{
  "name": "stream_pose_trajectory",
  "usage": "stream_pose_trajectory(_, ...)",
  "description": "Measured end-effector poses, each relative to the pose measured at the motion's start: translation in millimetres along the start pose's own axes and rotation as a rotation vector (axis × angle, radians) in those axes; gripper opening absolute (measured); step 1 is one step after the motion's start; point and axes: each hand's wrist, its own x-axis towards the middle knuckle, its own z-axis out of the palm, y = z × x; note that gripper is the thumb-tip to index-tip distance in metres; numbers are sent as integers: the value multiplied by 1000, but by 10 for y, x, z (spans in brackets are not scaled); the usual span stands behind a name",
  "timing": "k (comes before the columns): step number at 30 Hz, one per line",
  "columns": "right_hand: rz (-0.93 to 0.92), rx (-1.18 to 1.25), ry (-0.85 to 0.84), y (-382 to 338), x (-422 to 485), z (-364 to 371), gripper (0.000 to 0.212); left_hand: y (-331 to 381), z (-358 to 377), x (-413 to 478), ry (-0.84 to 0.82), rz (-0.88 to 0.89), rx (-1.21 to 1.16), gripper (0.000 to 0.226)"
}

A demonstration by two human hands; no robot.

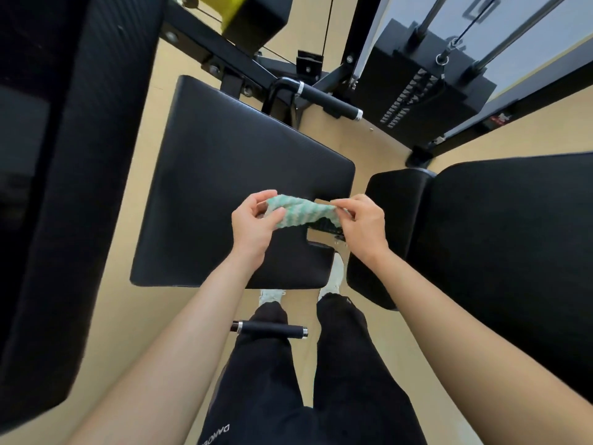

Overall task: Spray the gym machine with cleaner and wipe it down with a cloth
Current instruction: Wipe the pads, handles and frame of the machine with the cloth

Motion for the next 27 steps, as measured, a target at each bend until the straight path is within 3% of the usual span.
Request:
stream_pose_trajectory(4,-95,71,154,-265,212,78,29,323,-13,147,123,240,76,40)
stream_pose_trajectory(6,-108,99,129,-327,244,224,35,321,-75,204,208,319,181,40)
stream_pose_trajectory(9,-88,47,-113,-241,246,553,44,41,-249,266,330,344,384,43)
stream_pose_trajectory(12,-9,-100,-418,-74,277,850,53,-357,-471,358,437,238,535,41)
stream_pose_trajectory(14,-25,-119,-440,-20,295,987,49,-548,-569,391,541,157,642,44)
stream_pose_trajectory(16,-123,-91,-412,-16,332,1114,44,-657,-585,389,647,207,768,47)
stream_pose_trajectory(17,-190,-79,-403,-14,343,1181,44,-697,-562,379,634,298,824,46)
stream_pose_trajectory(20,-389,-67,-435,5,387,1409,55,-848,-482,409,396,557,1003,45)
stream_pose_trajectory(23,-535,-157,-522,117,482,1637,66,-1018,-510,531,236,483,1119,57)
stream_pose_trajectory(27,-629,-303,-457,306,672,1764,67,-1139,-574,748,155,443,1320,68)
